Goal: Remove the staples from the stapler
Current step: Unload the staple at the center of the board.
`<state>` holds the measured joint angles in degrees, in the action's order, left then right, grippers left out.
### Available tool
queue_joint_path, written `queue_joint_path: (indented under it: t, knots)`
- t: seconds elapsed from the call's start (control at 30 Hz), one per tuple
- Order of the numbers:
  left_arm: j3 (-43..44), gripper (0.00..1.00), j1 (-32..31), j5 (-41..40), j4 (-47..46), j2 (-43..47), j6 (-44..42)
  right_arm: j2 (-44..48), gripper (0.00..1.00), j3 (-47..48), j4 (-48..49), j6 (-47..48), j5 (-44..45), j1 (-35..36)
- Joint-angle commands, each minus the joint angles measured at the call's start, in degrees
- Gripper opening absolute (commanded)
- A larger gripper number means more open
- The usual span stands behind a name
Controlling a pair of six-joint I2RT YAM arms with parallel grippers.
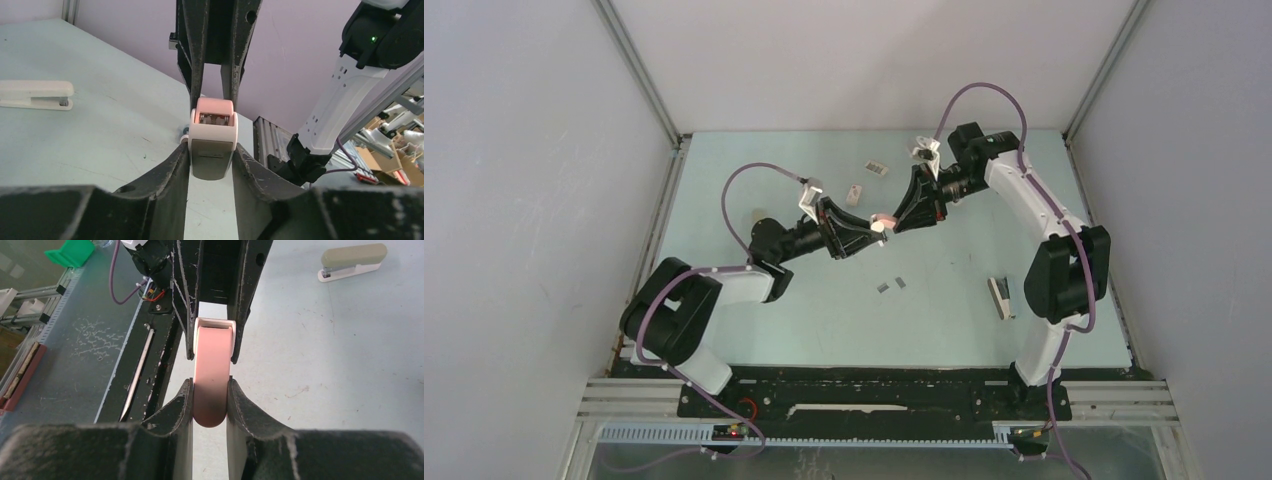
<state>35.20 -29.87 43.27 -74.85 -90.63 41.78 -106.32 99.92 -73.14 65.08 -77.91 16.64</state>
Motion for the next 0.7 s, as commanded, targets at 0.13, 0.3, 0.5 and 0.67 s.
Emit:
queue_joint_path:
  t: [0.13,0.3,0.5,0.67]
  knots:
    - [1.3,0.25,-0.4,2.2,0.5,0.1,-4.3,-0.4,0.0,3.1,-1.5,0.9,-1.3,0.2]
    - [2.3,0.01,-0.2,4.5,9.5,1.5,-10.3,-1.8,0.0,4.5,-3.6,4.2,2.3,0.1]
    - [7.6,0.0,0.0,1.3,47.0,7.1,-36.3,-5.0,0.0,5.1,-4.8,11.6,14.1,0.0]
    - [15.0,0.0,0.0,-3.3,69.4,4.8,-52.0,-7.4,0.0,3.9,-2.5,14.7,20.1,1.2]
